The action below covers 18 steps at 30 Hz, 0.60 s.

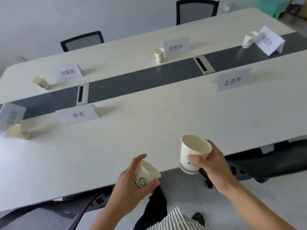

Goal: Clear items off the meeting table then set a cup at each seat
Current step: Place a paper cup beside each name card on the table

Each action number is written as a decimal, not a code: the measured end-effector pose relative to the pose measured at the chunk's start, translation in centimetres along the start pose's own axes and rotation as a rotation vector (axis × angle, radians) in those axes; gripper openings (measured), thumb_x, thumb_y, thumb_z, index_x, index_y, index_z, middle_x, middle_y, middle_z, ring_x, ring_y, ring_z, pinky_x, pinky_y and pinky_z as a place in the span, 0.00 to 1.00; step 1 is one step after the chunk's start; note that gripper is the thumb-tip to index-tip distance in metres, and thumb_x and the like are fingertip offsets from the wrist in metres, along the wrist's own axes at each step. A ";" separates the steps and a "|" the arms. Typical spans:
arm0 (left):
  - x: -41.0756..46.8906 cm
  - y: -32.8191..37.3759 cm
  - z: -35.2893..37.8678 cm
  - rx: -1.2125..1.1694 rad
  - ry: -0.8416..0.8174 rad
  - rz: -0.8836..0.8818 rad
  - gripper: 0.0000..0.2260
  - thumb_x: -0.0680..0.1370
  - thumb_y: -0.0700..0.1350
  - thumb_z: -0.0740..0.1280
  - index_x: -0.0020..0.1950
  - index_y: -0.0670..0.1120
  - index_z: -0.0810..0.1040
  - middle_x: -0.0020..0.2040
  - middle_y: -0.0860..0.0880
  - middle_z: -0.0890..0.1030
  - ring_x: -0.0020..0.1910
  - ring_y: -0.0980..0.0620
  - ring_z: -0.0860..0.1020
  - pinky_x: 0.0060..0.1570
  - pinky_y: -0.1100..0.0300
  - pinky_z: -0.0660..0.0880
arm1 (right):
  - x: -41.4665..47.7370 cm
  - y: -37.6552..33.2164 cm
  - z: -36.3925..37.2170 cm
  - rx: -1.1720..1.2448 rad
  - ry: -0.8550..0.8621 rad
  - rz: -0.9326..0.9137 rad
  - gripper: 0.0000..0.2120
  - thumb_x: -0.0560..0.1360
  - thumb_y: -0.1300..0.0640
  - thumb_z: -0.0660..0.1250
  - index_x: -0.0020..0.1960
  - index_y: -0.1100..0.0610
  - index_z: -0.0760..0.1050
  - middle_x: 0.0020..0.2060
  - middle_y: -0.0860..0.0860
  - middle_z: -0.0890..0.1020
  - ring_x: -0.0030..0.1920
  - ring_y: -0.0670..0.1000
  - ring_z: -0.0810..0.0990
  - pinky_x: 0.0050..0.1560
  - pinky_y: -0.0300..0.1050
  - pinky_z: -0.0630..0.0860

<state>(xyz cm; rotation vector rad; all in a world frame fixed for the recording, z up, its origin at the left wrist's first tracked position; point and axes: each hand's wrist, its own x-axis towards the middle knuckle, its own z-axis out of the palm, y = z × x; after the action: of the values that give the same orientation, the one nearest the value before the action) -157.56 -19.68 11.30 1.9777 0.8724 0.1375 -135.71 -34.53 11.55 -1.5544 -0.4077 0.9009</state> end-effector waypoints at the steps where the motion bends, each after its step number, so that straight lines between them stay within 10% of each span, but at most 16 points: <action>1: 0.7 -0.7 -0.9 -0.021 0.034 -0.022 0.31 0.65 0.61 0.74 0.64 0.70 0.64 0.43 0.51 0.81 0.38 0.54 0.81 0.33 0.57 0.81 | 1.3 0.0 0.5 -0.012 -0.008 0.007 0.30 0.55 0.43 0.75 0.55 0.51 0.76 0.43 0.43 0.85 0.44 0.42 0.82 0.41 0.37 0.78; 12: 12.6 -7.2 -12.8 -0.125 0.244 -0.120 0.32 0.65 0.64 0.73 0.65 0.66 0.64 0.39 0.51 0.81 0.33 0.55 0.80 0.25 0.63 0.77 | 17.7 -3.0 12.0 -0.177 -0.178 0.131 0.21 0.59 0.44 0.75 0.48 0.52 0.80 0.41 0.59 0.85 0.37 0.58 0.86 0.33 0.42 0.78; 18: 17.2 -11.1 -17.9 -0.097 0.262 -0.177 0.32 0.67 0.61 0.74 0.67 0.61 0.65 0.41 0.55 0.80 0.37 0.59 0.79 0.33 0.60 0.80 | 27.8 -3.3 21.4 -0.330 -0.240 0.137 0.23 0.60 0.35 0.69 0.47 0.49 0.78 0.36 0.42 0.83 0.38 0.48 0.81 0.37 0.40 0.77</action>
<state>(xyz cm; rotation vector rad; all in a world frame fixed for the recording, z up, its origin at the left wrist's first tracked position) -158.21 7.30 8.23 1.8081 1.1826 0.3351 -133.02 0.27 6.77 -1.7959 -0.6538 1.1776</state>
